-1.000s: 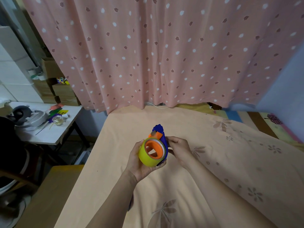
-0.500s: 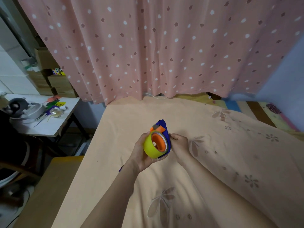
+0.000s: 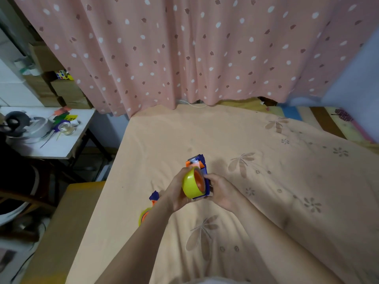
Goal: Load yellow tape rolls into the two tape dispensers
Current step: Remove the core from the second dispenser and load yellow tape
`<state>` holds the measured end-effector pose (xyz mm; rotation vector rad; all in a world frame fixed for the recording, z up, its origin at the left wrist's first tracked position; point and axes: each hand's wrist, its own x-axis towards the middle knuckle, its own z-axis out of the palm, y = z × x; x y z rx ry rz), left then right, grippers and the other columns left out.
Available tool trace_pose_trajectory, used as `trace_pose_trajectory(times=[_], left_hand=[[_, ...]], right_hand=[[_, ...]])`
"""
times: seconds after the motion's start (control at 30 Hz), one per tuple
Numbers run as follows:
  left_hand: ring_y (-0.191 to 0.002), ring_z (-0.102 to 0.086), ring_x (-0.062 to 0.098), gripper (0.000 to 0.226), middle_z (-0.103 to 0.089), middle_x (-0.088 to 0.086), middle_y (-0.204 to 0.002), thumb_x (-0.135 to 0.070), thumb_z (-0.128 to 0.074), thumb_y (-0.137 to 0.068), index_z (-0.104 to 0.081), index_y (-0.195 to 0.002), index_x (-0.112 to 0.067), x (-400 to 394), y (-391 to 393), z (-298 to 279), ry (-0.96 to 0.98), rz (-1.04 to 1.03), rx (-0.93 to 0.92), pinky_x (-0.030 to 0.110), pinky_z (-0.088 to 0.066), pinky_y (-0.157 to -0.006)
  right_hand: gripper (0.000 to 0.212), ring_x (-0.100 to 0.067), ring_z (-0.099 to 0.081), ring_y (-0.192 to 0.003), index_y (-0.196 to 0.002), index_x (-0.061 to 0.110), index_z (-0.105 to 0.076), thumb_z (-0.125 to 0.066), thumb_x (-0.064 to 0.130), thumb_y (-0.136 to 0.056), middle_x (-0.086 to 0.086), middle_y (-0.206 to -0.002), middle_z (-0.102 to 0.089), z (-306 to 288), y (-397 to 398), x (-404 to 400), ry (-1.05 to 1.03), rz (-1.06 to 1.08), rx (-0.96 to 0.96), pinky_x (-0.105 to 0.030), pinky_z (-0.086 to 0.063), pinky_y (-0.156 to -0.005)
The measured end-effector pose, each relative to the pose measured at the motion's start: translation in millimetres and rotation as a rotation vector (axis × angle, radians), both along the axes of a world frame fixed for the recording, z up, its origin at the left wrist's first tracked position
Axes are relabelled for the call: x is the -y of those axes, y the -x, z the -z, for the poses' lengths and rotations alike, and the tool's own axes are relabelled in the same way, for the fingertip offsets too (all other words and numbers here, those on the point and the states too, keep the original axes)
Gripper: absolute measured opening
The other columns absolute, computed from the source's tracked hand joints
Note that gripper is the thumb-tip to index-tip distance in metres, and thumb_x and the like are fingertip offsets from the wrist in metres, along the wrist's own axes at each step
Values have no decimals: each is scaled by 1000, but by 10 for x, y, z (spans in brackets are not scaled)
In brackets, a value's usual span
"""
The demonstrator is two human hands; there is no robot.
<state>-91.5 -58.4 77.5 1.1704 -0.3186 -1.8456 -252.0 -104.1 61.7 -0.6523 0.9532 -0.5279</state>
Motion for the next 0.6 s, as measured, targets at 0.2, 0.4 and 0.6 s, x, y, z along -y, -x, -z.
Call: trace_pose_trajectory(times=[0.2, 0.4, 0.6], left_hand=[[-90, -75, 25, 37, -77, 8, -104, -48, -70, -81, -76, -105, -21, -116, 113, 215, -87, 132, 82, 42, -61, -87], [-100, -68, 26, 44, -71, 7, -108, -54, -63, -91, -68, -118, -19, -154, 208, 446, -176, 266, 273, 46, -55, -99], [-105, -60, 20, 49, -64, 4, -114, -43, -62, -96, -59, -135, -13, -104, 174, 658, -163, 487, 409, 37, -50, -98]], right_hand=[[31, -27, -71, -90, -118, 2, -70, -59, -1, -89, -18, -109, -75, 281, 19, -225, -32, 50, -198, -42, -61, -81], [30, -40, -69, -102, -123, -3, -66, -55, -1, -95, -26, -115, -71, 533, -4, -325, -143, 134, -341, -52, -58, -87], [32, -48, -63, -115, -129, -9, -59, -50, 0, -99, -28, -118, -66, 843, 59, -324, -240, 131, -363, -56, -54, -93]])
